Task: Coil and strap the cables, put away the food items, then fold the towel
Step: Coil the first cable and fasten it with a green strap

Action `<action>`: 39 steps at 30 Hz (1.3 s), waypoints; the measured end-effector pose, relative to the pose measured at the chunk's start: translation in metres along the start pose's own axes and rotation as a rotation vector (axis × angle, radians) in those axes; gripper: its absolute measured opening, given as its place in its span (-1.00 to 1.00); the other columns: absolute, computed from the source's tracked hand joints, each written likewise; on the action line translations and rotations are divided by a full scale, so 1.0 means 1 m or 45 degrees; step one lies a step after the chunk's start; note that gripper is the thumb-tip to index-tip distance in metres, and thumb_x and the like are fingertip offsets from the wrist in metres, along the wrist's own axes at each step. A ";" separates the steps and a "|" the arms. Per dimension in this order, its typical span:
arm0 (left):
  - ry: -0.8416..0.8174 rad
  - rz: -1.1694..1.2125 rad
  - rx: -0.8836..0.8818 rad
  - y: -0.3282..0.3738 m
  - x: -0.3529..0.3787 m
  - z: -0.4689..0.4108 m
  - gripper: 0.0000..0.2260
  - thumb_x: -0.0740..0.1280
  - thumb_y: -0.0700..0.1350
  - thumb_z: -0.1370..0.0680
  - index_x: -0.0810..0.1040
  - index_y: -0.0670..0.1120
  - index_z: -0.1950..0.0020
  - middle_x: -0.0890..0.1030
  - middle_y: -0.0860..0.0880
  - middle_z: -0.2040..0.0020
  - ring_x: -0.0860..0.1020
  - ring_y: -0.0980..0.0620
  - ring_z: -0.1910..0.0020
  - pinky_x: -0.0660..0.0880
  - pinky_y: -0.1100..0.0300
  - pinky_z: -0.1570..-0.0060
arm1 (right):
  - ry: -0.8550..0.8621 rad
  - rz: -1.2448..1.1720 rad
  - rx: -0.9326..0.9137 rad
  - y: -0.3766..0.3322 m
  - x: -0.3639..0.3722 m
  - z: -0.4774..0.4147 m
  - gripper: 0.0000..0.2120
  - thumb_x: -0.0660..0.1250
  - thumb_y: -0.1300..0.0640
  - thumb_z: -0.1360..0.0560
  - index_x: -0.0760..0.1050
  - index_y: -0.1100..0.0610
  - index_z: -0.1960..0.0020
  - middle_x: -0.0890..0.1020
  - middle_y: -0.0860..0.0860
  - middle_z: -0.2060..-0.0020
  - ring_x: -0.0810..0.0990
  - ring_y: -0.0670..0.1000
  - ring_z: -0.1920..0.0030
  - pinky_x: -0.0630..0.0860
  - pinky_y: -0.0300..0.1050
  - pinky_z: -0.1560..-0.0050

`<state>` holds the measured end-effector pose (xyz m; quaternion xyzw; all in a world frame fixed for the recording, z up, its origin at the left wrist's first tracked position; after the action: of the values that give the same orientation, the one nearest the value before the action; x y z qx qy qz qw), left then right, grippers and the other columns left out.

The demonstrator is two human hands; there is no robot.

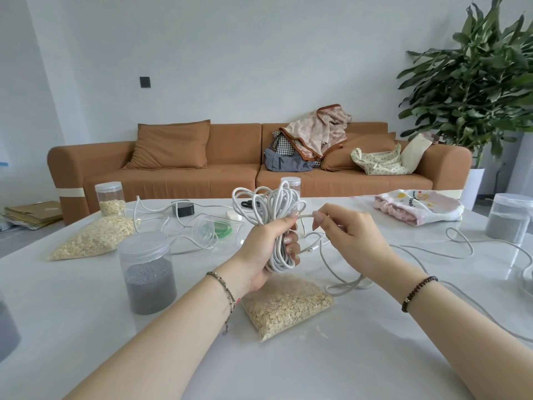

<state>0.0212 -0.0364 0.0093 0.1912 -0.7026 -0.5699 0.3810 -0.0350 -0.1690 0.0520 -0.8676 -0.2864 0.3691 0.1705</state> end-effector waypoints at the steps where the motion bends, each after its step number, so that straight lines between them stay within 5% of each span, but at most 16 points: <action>1: 0.027 0.010 0.031 0.003 -0.003 -0.001 -0.79 0.29 -0.04 -0.65 0.47 -0.04 0.17 0.26 0.02 0.37 0.31 0.09 0.45 0.36 0.25 0.41 | -0.004 -0.004 0.007 0.001 0.000 0.000 -0.73 0.20 -0.06 -0.65 0.50 -0.02 0.18 0.36 -0.09 0.53 0.29 -0.08 0.47 0.29 -0.04 0.35; 4: 0.088 0.109 0.119 0.015 -0.012 -0.003 -0.76 0.26 -0.08 -0.67 0.60 0.01 0.17 0.24 0.03 0.38 0.27 0.10 0.44 0.32 0.25 0.39 | -0.011 -0.018 0.009 -0.001 0.003 0.000 -0.71 0.15 -0.06 -0.66 0.51 -0.05 0.17 0.41 0.01 0.49 0.37 -0.03 0.43 0.43 0.09 0.29; 7: 0.120 0.189 0.167 0.020 -0.016 -0.003 -0.82 0.23 -0.09 -0.68 0.51 -0.01 0.11 0.24 0.04 0.40 0.25 0.11 0.45 0.28 0.25 0.38 | -0.027 0.007 -0.008 -0.006 0.007 0.001 -0.71 0.14 -0.05 -0.66 0.49 -0.04 0.19 0.47 0.03 0.46 0.43 -0.03 0.40 0.47 0.10 0.24; 14: 0.223 0.509 0.341 0.045 -0.039 -0.004 -0.81 0.27 -0.09 -0.65 0.43 -0.01 0.16 0.23 0.06 0.42 0.24 0.12 0.45 0.30 0.29 0.41 | -0.061 0.035 0.022 0.000 0.007 -0.002 -0.65 0.17 -0.11 -0.65 0.44 0.00 0.26 0.43 0.09 0.47 0.34 -0.02 0.44 0.36 0.04 0.33; 27: -0.155 0.108 0.215 0.031 0.006 0.008 -0.87 0.32 -0.08 -0.57 0.49 -0.11 0.12 0.24 0.02 0.40 0.27 0.09 0.44 0.37 0.25 0.40 | 0.209 -0.096 0.326 0.020 -0.010 -0.002 -0.76 0.24 0.06 -0.65 0.60 0.00 0.13 0.37 0.04 0.51 0.28 -0.01 0.46 0.21 -0.06 0.36; 30: -0.316 -0.108 0.190 0.024 0.013 0.007 -0.81 0.36 -0.08 -0.57 0.57 -0.17 -0.10 0.30 0.02 0.39 0.33 0.09 0.41 0.42 0.23 0.36 | 0.274 -0.066 0.369 0.021 -0.021 -0.004 -0.73 0.29 0.02 -0.63 0.63 -0.02 0.21 0.38 0.08 0.51 0.30 0.01 0.46 0.21 -0.06 0.34; 32: -0.381 -0.421 0.239 0.020 0.015 0.008 -0.89 0.37 -0.08 -0.59 0.65 -0.06 -0.06 0.42 0.01 0.38 0.42 0.06 0.38 0.49 0.18 0.31 | 0.336 -0.069 0.365 0.021 -0.030 -0.005 -0.71 0.31 -0.01 -0.61 0.62 -0.02 0.26 0.41 0.14 0.51 0.33 0.01 0.46 0.27 -0.07 0.32; 36: -0.165 -1.087 0.375 0.017 0.007 0.003 -0.96 0.44 -0.05 -0.57 0.67 0.10 0.07 0.59 0.17 0.33 0.53 0.19 0.34 0.52 0.26 0.22 | 0.441 -0.082 0.333 0.022 -0.046 -0.004 -0.71 0.33 -0.07 -0.59 0.60 -0.01 0.27 0.49 0.27 0.46 0.36 0.06 0.47 0.32 -0.07 0.34; 39: -0.027 -1.407 0.392 0.011 -0.006 -0.006 -0.85 0.46 0.06 -0.52 0.67 0.09 -0.07 0.69 0.15 0.06 0.60 0.25 0.07 0.54 0.17 -0.04 | 0.397 -0.058 0.229 0.012 -0.041 -0.005 -0.72 0.30 -0.02 -0.62 0.60 0.02 0.23 0.50 0.21 0.47 0.36 0.06 0.46 0.34 -0.04 0.37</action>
<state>0.0310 -0.0327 0.0185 0.5776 -0.5769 -0.5774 -0.0129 -0.0503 -0.2045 0.0712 -0.8887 -0.2422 0.2504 0.2980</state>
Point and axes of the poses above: each hand's wrist, its own z-axis away from the middle knuckle, its own x-axis out of the palm, y = z × x, the point moved 8 cm from there along -z, towards the middle knuckle
